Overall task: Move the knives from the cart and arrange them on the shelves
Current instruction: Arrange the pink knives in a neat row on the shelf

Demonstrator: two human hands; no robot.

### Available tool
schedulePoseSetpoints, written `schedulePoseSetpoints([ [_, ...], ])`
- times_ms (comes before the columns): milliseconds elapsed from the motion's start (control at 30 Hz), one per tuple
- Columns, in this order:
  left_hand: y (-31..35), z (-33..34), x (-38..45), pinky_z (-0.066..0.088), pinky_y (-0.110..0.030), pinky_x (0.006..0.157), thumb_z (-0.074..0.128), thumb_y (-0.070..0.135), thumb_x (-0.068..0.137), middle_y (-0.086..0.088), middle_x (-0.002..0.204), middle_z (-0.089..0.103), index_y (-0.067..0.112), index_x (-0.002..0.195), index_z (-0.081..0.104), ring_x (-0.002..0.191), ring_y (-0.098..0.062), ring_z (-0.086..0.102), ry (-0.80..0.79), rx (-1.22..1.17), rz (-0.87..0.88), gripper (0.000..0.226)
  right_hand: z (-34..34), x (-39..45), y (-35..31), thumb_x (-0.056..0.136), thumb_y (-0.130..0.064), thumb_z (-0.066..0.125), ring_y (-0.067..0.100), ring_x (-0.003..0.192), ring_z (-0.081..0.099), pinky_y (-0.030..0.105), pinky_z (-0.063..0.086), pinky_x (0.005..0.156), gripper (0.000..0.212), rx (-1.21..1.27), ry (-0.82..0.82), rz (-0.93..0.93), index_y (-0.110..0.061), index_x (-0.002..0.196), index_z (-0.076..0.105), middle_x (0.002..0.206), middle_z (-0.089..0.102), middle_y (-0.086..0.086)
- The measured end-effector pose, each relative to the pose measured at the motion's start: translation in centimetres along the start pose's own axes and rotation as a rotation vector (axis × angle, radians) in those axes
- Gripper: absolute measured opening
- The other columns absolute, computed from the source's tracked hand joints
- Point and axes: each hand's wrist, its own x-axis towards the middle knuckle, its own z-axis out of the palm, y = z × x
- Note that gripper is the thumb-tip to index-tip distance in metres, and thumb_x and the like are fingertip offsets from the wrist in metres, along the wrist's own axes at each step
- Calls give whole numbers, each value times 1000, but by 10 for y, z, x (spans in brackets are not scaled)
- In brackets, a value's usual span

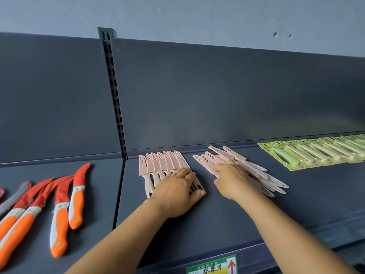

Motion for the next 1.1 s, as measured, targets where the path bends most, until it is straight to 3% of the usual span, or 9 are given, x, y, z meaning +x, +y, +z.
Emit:
schedulePoseSetpoints([
  [100, 0, 0, 0, 14, -27, 116, 39, 55, 94, 2, 157, 23, 19, 147, 31, 145, -16, 20, 16, 6, 2, 64, 2, -3, 1, 90, -8, 50, 29, 109, 54, 28, 42, 75, 19, -60, 70, -3, -16, 105, 57, 120, 50, 9],
  [300, 0, 0, -1, 16, -28, 115, 40, 54, 95, 3, 157, 23, 18, 147, 31, 143, -17, 22, 22, 0, -7, 64, -1, 4, -6, 89, -4, 53, 27, 100, 61, 27, 39, 65, 27, -102, 171, 4, -16, 112, 58, 110, 63, 7],
  [433, 0, 1, -1, 16, -28, 115, 40, 54, 94, 3, 156, 24, 18, 145, 33, 143, -17, 22, 21, -11, -10, 62, 1, 12, -20, 86, -1, 45, 29, 85, 56, 30, 40, 63, 32, 264, 202, -1, -20, 104, 63, 100, 67, 8],
  [533, 1, 1, -2, 19, -27, 113, 42, 54, 93, 4, 154, 28, 19, 143, 35, 140, -17, 27, 45, -26, -9, 61, 3, 18, -37, 81, 1, 43, 32, 85, 56, 36, 49, 69, 29, 441, 133, -26, -12, 90, 67, 90, 66, 10],
  [767, 2, -1, -4, 26, -27, 107, 46, 52, 92, 3, 144, 37, 19, 142, 34, 129, -19, 39, 61, -72, -14, 61, 7, 26, -54, 87, -1, 46, 34, 107, 59, 39, 51, 88, 30, 474, 82, 5, -3, 107, 68, 110, 68, 15],
  [867, 2, -3, -6, 26, -27, 106, 47, 53, 92, 4, 144, 35, 21, 144, 29, 129, -19, 38, 67, -95, 2, 64, 6, 27, -51, 89, -5, 43, 34, 92, 56, 31, 49, 68, 25, 398, 66, -17, -11, 83, 65, 89, 64, 8],
  [933, 2, -6, -6, 24, -27, 108, 45, 53, 93, 4, 148, 31, 20, 146, 27, 133, -18, 34, 73, -68, 32, 64, 4, 28, -40, 86, -4, 43, 30, 81, 45, 27, 37, 57, 25, 334, 75, -15, -16, 65, 48, 79, 51, 4],
  [1033, 7, -9, -1, 20, -28, 112, 43, 51, 95, 3, 151, 30, 20, 145, 29, 138, -17, 28, 68, -38, 60, 61, 4, 25, -18, 85, -9, 51, 28, 105, 55, 28, 47, 82, 27, 195, 63, -34, -25, 101, 66, 118, 58, 1],
  [1100, 9, -9, 3, 17, -29, 114, 40, 53, 95, 2, 154, 28, 19, 146, 30, 141, -18, 24, 36, -11, 60, 61, 7, 18, -7, 86, -13, 56, 27, 99, 60, 28, 49, 74, 26, 111, 32, -29, -23, 108, 66, 116, 60, 1],
])
